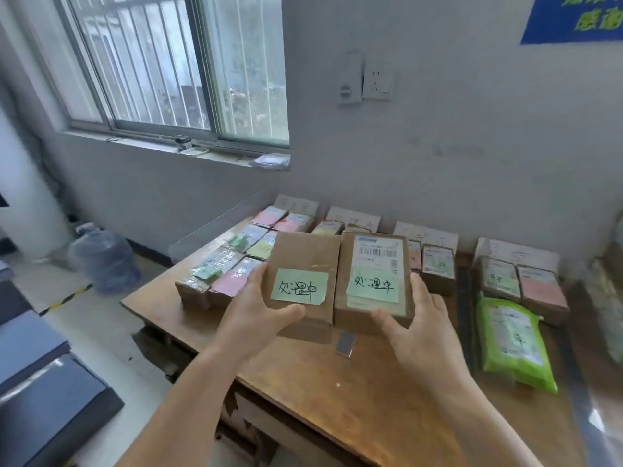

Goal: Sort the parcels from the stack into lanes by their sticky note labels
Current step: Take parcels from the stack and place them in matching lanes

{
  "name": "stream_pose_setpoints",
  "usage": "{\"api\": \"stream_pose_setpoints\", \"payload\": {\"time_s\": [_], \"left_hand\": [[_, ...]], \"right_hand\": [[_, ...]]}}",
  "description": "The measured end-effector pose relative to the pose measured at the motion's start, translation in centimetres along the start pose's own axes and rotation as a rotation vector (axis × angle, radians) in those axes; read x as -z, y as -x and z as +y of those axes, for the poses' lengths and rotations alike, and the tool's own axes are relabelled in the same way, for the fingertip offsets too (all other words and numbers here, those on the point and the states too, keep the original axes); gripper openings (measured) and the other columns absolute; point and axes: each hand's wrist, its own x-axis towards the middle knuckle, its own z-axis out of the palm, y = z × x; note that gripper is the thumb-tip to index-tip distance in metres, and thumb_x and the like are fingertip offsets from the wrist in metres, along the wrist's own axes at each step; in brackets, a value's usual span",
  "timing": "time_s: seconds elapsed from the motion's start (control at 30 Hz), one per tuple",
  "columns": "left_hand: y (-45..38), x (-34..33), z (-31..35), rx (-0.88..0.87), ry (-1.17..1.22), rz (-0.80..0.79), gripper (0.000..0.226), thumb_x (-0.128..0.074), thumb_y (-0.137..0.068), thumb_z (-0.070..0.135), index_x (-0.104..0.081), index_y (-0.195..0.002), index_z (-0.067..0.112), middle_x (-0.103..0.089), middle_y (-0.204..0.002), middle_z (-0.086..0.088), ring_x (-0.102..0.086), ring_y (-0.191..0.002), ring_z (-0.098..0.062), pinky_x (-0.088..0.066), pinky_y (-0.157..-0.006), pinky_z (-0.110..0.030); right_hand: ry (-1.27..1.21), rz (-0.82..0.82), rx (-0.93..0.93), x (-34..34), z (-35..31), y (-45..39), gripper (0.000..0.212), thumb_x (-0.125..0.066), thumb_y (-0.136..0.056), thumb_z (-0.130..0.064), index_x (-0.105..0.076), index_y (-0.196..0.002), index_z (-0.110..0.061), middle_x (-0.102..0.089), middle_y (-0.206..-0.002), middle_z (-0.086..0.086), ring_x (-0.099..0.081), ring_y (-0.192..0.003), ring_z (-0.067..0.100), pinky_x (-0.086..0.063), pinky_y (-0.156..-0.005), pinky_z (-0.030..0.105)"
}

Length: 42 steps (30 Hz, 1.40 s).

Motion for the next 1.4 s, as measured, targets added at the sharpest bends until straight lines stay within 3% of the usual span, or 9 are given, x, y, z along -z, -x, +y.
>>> {"api": "stream_pose_setpoints", "payload": {"time_s": [0.07,0.23,0.43,0.57,0.73,0.9,1.07,1.23,1.4], "left_hand": [[-2.4,0.4,-0.7,0.061,-0.009,-0.031,0.081,-0.084,-0.067,0.032,-0.036,-0.131,0.043,-0.062,-0.09,0.025,-0.06,-0.087,0.005,-0.049,-0.063,-0.014],[-8.6,0.7,-1.7,0.162,-0.084,-0.088,0.052,-0.084,-0.061,0.042,-0.04,-0.084,0.056,-0.06,-0.077,0.038,-0.058,-0.074,0.015,-0.042,-0.052,-0.008],[-14.3,-0.2,-1.9,0.223,-0.185,-0.19,0.069,-0.084,-0.058,0.047,-0.035,-0.106,0.043,-0.062,-0.096,0.018,-0.06,-0.082,0.0,-0.047,-0.055,-0.019],[-17.0,-0.9,-2.2,0.228,-0.232,-0.247,0.056,-0.084,-0.059,0.045,-0.038,-0.09,0.041,-0.06,-0.09,0.018,-0.056,-0.078,0.002,-0.041,-0.054,-0.016],[-19.6,-1.5,-3.3,0.231,-0.316,-0.31,0.059,-0.083,-0.061,0.05,-0.034,-0.092,0.041,-0.053,-0.089,0.018,-0.05,-0.078,-0.001,-0.036,-0.054,-0.018],[-21.9,-2.2,-4.5,0.181,-0.42,-0.398,0.059,-0.08,-0.061,0.055,-0.037,-0.096,0.036,-0.053,-0.094,0.013,-0.053,-0.082,-0.006,-0.042,-0.057,-0.021],[-23.2,-3.6,-6.0,0.081,-0.555,-0.451,0.078,-0.076,-0.072,0.045,-0.032,-0.135,0.029,-0.036,-0.112,0.007,-0.044,-0.091,-0.009,-0.04,-0.059,-0.017],[-23.7,-5.4,-7.3,-0.006,-0.766,-0.45,0.065,-0.068,-0.083,0.032,-0.029,-0.135,0.027,-0.035,-0.127,-0.006,-0.044,-0.112,-0.025,-0.044,-0.084,-0.033],[-24.2,-7.4,-8.4,-0.26,-1.11,-0.352,0.061,-0.063,-0.089,0.021,-0.031,-0.14,0.013,-0.035,-0.139,-0.011,-0.032,-0.125,-0.028,-0.035,-0.099,-0.033]], "right_hand": [[0.035,-0.027,0.019,-1.6,-0.2,-2.3,0.079,-0.062,-0.085,-0.048,-0.02,-0.149,-0.027,-0.04,-0.136,-0.002,-0.047,-0.109,0.006,-0.038,-0.064,0.007],[0.109,-0.118,-0.004,-4.7,-0.3,-7.7,0.081,-0.059,-0.088,-0.048,-0.014,-0.15,-0.023,-0.04,-0.133,-0.001,-0.037,-0.106,0.006,-0.03,-0.07,0.016],[0.275,-0.21,-0.036,-6.8,0.4,-11.9,0.069,-0.058,-0.09,-0.038,-0.02,-0.143,-0.015,-0.04,-0.13,0.005,-0.048,-0.094,0.015,-0.033,-0.063,0.02],[0.356,-0.252,-0.088,-8.1,1.2,-13.2,0.064,-0.058,-0.091,-0.031,-0.022,-0.14,-0.012,-0.04,-0.129,0.005,-0.055,-0.096,0.018,-0.026,-0.05,0.014],[0.376,-0.284,-0.125,-9.3,1.5,-14.2,0.072,-0.053,-0.093,-0.018,-0.009,-0.149,-0.011,-0.038,-0.133,0.009,-0.056,-0.103,0.023,-0.047,-0.074,0.027],[0.463,-0.336,-0.166,-10.3,0.9,-15.0,0.078,-0.055,-0.092,-0.015,-0.003,-0.15,-0.006,-0.036,-0.136,0.012,-0.054,-0.11,0.024,-0.047,-0.083,0.028],[0.589,-0.414,-0.21,-11.7,0.7,-15.8,0.073,-0.052,-0.091,-0.011,-0.008,-0.148,0.002,-0.045,-0.128,0.015,-0.055,-0.108,0.027,-0.046,-0.082,0.03],[0.717,-0.472,-0.205,-13.7,1.1,-16.0,0.072,-0.051,-0.09,-0.005,-0.007,-0.148,0.002,-0.048,-0.127,0.016,-0.056,-0.108,0.027,-0.048,-0.082,0.031],[0.892,-0.393,-0.113,-15.8,1.3,-16.8,0.051,-0.056,-0.089,-0.009,-0.035,-0.135,-0.002,-0.042,-0.125,0.015,-0.045,-0.108,0.025,-0.045,-0.083,0.029]]}}
